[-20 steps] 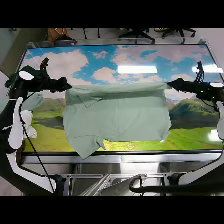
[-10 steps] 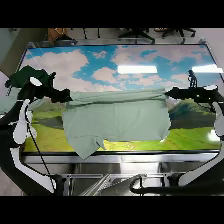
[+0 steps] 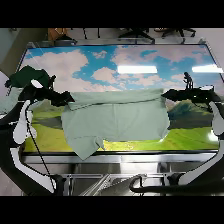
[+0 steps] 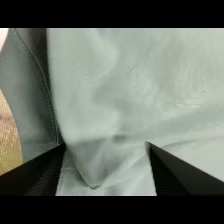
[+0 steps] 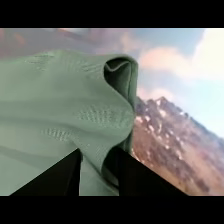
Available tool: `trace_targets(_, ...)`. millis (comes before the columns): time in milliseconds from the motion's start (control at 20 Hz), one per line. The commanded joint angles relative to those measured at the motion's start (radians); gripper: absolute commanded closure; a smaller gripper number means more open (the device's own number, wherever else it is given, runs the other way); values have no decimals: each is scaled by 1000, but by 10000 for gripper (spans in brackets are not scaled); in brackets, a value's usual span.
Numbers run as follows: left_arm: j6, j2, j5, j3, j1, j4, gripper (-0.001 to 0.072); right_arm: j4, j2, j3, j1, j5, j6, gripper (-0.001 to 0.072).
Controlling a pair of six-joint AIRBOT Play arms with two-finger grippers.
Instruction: Fold the shirts.
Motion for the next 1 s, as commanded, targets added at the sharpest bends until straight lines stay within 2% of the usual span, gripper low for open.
trace_targets(0,-62,2,-175,72,13,-6,100,-55,62,2,-8,62,2,442)
trace_targets(50,-77,14,-233,85,17,-3,100,-111,100,2,-19,72,31,417)
trace_targets(100,-92,39,-277,74,24,-4,100,-179,139,2,-34,74,88,305)
trace_targets(150,-102,75,-298,35,27,-2,100,-227,170,1,-53,90,134,225)
trace_targets(350,-106,314,-282,-332,58,-3,99,-249,248,-50,-142,242,185,230)
trace_targets(650,-155,778,-180,-972,134,-18,100,-226,311,-240,-212,154,208,229)
trace_targets(800,-154,924,-64,-1171,121,-112,99,-219,311,-259,-212,154,222,229)
trace_targets(950,-153,975,120,-1290,42,-202,100,-220,312,-259,-212,171,222,229)
